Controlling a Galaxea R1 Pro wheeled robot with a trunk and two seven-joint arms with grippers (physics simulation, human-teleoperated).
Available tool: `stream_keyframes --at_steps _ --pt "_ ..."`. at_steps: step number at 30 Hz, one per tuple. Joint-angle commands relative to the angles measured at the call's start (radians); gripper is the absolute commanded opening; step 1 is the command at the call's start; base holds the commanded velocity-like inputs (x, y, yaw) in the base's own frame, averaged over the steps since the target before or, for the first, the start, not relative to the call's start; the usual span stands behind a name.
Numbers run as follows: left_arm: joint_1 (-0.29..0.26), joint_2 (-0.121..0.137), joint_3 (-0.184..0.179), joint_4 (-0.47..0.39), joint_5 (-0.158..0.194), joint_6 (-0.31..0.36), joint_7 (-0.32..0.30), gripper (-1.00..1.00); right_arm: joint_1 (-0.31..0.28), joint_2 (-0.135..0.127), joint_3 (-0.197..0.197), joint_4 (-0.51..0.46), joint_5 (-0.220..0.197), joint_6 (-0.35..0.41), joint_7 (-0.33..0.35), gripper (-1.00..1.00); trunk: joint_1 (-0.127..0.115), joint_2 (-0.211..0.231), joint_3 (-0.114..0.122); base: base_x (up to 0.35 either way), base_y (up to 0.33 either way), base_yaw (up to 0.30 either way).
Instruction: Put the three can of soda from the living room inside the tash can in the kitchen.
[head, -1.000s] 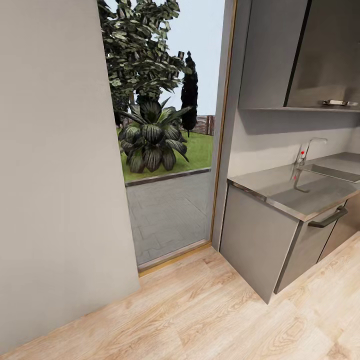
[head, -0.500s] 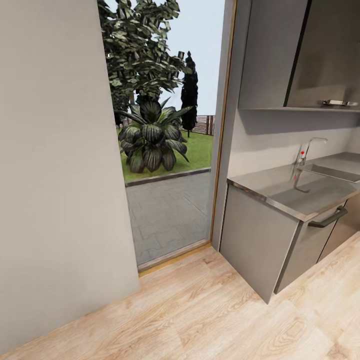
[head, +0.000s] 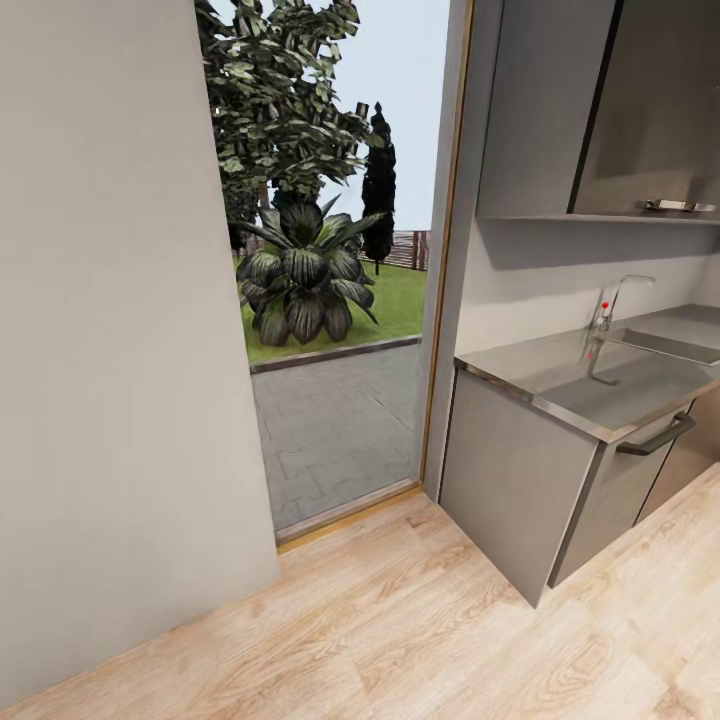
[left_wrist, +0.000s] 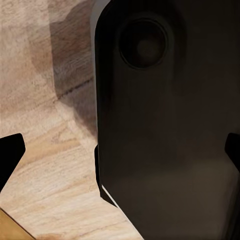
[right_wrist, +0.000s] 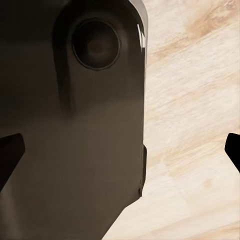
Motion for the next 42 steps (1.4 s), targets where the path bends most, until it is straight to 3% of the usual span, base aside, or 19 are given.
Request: stream_keyframes --at_steps 1,42 --pt "0.000 0.000 0.000 0.000 0.000 0.000 0.000 1.00 0.000 0.000 0.000 0.000 0.000 0.000 0.000 1.00 0.000 0.000 0.000 0.000 0.000 0.000" --pt "0.000 -0.001 0.000 0.000 0.001 0.000 0.000 1.00 0.000 0.002 0.000 -0.012 0.005 0.000 -0.001 1.00 0.000 0.000 0.000 0.000 0.000 0.000"
